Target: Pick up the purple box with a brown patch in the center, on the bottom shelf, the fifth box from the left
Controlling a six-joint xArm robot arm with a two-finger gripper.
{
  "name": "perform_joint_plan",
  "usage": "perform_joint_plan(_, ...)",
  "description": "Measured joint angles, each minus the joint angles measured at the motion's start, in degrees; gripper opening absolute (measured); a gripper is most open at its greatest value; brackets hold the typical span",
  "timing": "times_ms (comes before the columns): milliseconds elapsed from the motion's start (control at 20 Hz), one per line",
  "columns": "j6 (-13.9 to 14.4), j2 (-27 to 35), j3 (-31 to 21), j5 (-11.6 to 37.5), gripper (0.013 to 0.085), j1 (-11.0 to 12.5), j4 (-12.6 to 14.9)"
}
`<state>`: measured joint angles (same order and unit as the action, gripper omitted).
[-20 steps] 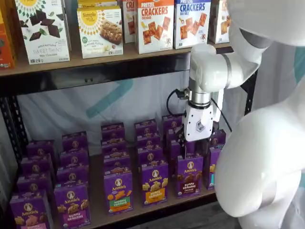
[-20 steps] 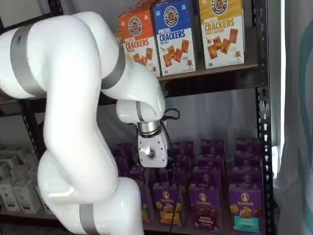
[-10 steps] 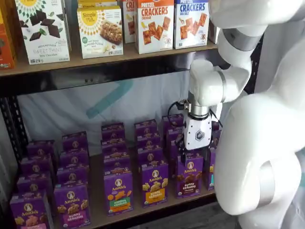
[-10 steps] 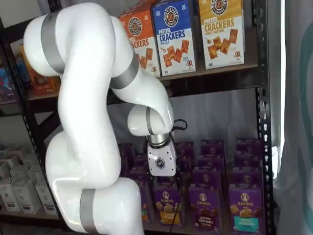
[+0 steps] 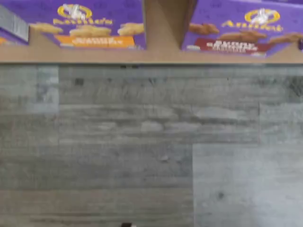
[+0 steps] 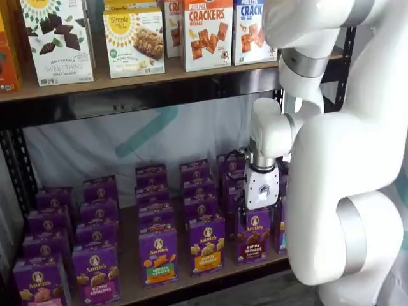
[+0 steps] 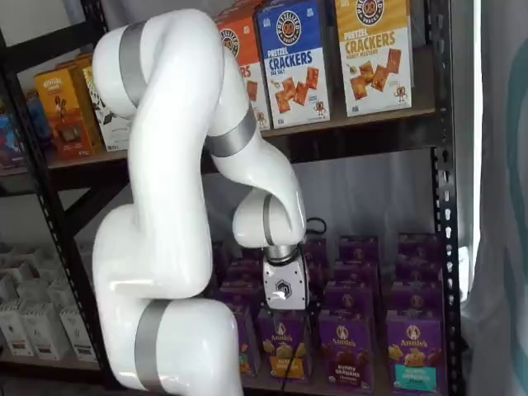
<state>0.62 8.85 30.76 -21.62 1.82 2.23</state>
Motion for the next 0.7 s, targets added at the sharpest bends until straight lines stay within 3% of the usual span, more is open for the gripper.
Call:
perform_joint_plan(300,-1.8,9.4,5.7,4.3,0.0850,-0.8,-2.7)
perform_joint_plan(700,-1.5,18.9,14.7,5.2,0.0850,-2.2,-3.8)
